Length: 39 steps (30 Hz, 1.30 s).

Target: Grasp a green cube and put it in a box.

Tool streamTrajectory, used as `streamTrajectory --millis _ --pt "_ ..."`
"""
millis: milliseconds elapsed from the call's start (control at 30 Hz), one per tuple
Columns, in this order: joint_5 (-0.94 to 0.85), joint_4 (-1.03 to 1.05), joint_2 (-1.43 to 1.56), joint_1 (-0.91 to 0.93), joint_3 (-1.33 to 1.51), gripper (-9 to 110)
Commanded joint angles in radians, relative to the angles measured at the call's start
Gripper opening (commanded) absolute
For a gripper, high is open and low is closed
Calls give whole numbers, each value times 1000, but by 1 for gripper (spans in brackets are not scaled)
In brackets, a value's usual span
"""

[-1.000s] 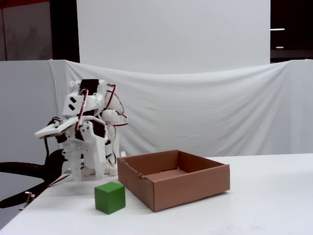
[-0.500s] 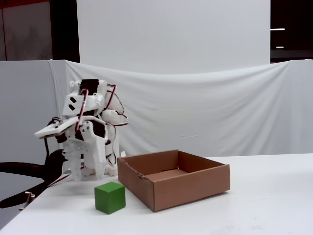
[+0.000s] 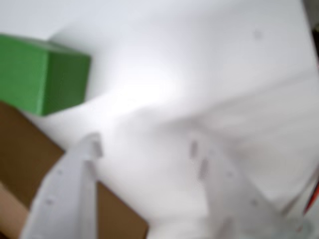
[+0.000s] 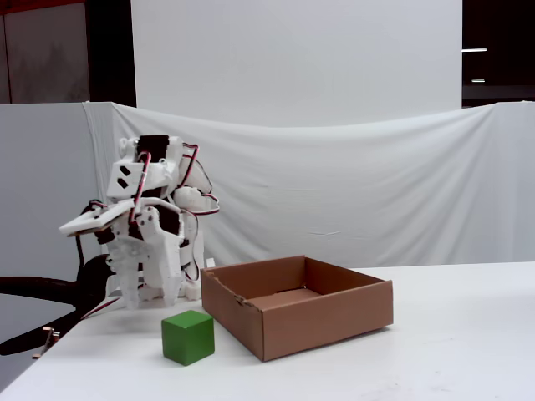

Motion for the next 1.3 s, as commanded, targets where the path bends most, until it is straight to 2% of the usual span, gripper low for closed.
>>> streamTrajectory --millis 0,367,733,1100,1267 --pt "5 2 8 -8 -5 23" --pt "5 -2 8 -21 -5 23" --pt "-14 -187 5 -41 -18 23" --pt "-331 -242 -365 -63 -313 24" --pt "-396 -245 -555 -120 -428 26"
